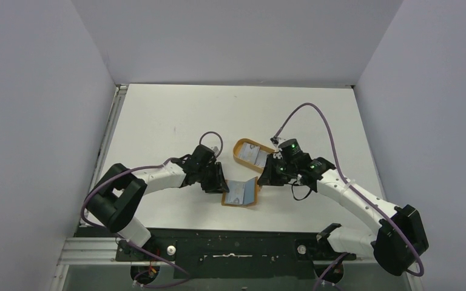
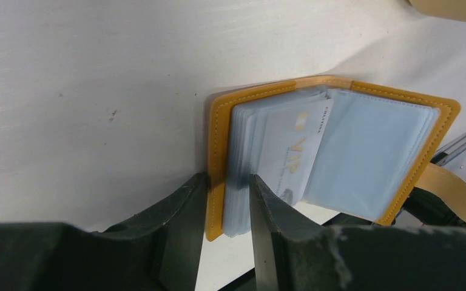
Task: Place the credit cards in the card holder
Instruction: Close the card holder at the center of the board.
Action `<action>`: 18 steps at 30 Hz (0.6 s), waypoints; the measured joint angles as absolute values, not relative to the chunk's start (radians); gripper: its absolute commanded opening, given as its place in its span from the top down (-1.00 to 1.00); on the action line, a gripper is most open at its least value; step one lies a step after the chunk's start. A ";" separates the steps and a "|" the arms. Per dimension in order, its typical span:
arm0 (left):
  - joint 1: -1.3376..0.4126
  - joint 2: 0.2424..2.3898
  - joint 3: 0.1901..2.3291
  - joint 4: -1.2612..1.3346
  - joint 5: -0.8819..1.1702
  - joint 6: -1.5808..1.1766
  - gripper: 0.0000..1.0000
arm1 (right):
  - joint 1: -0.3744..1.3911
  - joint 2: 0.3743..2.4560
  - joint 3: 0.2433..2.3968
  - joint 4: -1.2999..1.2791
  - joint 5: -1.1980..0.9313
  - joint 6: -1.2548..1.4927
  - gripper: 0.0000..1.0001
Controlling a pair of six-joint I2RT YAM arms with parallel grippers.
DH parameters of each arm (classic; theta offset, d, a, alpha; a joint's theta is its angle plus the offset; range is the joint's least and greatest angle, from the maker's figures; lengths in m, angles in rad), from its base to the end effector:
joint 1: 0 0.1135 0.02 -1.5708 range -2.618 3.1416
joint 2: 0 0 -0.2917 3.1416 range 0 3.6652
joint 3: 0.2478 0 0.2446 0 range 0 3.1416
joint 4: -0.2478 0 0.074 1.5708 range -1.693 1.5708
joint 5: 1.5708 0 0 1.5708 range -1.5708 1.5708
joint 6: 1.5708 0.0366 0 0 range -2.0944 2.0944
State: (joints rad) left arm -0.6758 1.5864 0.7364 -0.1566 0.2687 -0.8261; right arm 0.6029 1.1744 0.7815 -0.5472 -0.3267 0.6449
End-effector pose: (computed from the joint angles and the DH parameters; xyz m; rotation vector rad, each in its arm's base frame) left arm 0.2159 -0.1856 0.1743 -0.1005 2.7915 -0.8278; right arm 0.1692 0.1307 0.2595 -0.0879 2.6853 0.8702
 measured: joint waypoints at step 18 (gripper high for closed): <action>-0.676 1.525 0.712 -0.184 0.247 -0.806 0.08 | 0.723 1.470 0.850 -0.137 -0.430 0.826 1.00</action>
